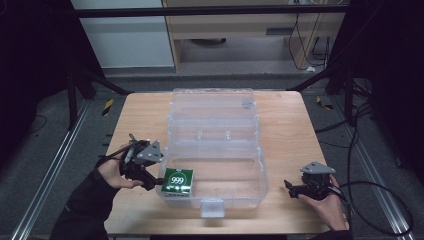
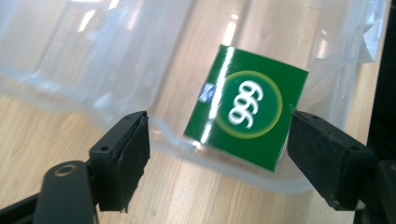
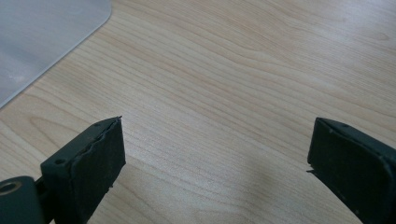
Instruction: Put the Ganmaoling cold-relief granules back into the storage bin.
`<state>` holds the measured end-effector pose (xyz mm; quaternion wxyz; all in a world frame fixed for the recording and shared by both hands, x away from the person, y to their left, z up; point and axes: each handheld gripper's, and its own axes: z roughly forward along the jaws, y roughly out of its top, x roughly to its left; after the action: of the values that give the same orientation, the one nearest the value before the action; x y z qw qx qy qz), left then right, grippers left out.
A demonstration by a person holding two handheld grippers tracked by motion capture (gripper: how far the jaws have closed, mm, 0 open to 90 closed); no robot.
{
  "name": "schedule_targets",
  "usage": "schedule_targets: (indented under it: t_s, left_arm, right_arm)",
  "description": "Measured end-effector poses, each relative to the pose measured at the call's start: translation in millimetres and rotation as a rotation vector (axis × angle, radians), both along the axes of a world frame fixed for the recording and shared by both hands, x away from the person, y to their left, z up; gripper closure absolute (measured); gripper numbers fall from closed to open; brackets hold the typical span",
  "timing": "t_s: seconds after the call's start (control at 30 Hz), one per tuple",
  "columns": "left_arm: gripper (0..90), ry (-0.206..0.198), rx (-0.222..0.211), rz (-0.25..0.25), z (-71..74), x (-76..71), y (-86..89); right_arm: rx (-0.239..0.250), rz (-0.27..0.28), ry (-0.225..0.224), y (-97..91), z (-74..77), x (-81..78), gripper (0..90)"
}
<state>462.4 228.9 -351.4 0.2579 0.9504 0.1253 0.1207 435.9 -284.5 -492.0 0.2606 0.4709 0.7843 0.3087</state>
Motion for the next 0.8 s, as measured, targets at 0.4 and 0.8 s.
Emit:
schedule_targets:
  t_s: [0.4,0.8]
  left_arm:
    - [21.5,0.006,-0.121,0.253,-27.9,-2.2,58.2]
    - [22.0,0.023,-0.196,0.518,-84.4,2.0,89.4]
  right_arm:
    - [0.002,-0.011,-0.003,-1.8,-1.1,-1.3,4.8]
    - [0.001,-0.03,0.002,-4.0,-2.8,-1.9,4.6]
